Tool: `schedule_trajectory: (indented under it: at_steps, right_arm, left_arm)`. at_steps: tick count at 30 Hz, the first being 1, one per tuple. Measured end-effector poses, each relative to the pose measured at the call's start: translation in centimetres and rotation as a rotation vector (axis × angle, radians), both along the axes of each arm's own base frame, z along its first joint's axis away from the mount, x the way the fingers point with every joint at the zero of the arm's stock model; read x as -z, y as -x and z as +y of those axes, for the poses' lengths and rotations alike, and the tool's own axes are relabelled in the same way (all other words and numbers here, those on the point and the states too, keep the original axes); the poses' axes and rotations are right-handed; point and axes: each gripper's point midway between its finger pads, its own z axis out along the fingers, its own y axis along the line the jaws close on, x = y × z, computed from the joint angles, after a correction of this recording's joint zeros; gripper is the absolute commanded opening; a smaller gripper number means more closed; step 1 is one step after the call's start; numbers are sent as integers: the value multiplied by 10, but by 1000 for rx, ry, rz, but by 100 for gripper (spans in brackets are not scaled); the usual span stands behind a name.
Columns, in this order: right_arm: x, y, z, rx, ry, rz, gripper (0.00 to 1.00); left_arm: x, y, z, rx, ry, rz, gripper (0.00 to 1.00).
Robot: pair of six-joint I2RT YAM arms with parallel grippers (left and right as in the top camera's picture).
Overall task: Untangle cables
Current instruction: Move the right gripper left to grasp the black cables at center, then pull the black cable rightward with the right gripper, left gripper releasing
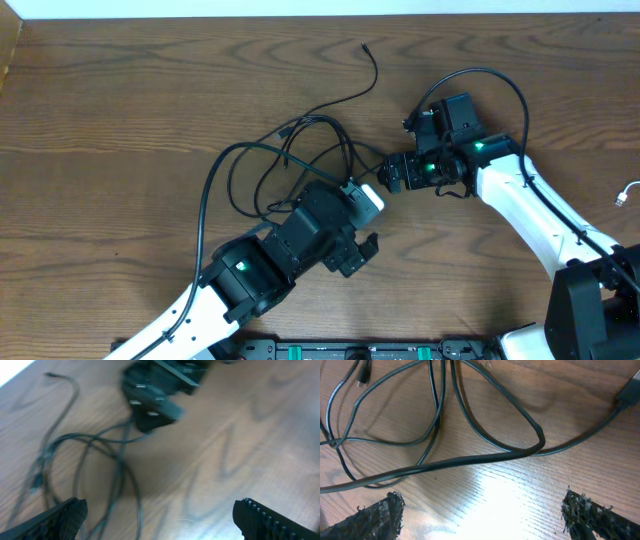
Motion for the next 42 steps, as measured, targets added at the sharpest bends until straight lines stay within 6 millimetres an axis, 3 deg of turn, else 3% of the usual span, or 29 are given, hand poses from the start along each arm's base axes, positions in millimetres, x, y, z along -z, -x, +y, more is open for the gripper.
schedule_trajectory:
  at_steps: [10, 20, 22, 27, 31, 36, 42]
  right_arm:
    - [1, 2, -1, -1, 4, 9, 99]
    - [2, 4, 1, -58, 20, -8, 99]
    - [2, 7, 5, -100, 27, -22, 99]
    - [2, 14, 18, -218, 47, -60, 99]
    - [1, 19, 32, -341, 65, -110, 99]
    - [-2, 23, 48, -511, 89, -203, 97]
    - [-3, 21, 52, -622, 115, -278, 96]
  left_arm:
    - [3, -40, 56, -278, -55, -24, 98]
    - [-10, -74, 147, -582, -6, -18, 98]
    - [-8, -80, 172, -658, 19, 9, 98]
    - [-5, -84, 210, -767, 76, 56, 98]
    - [-1, -81, 221, -790, 117, 98, 98]
    - [2, -77, 216, -769, 137, 133, 98]
    - [2, -77, 215, -763, 143, 138, 98]
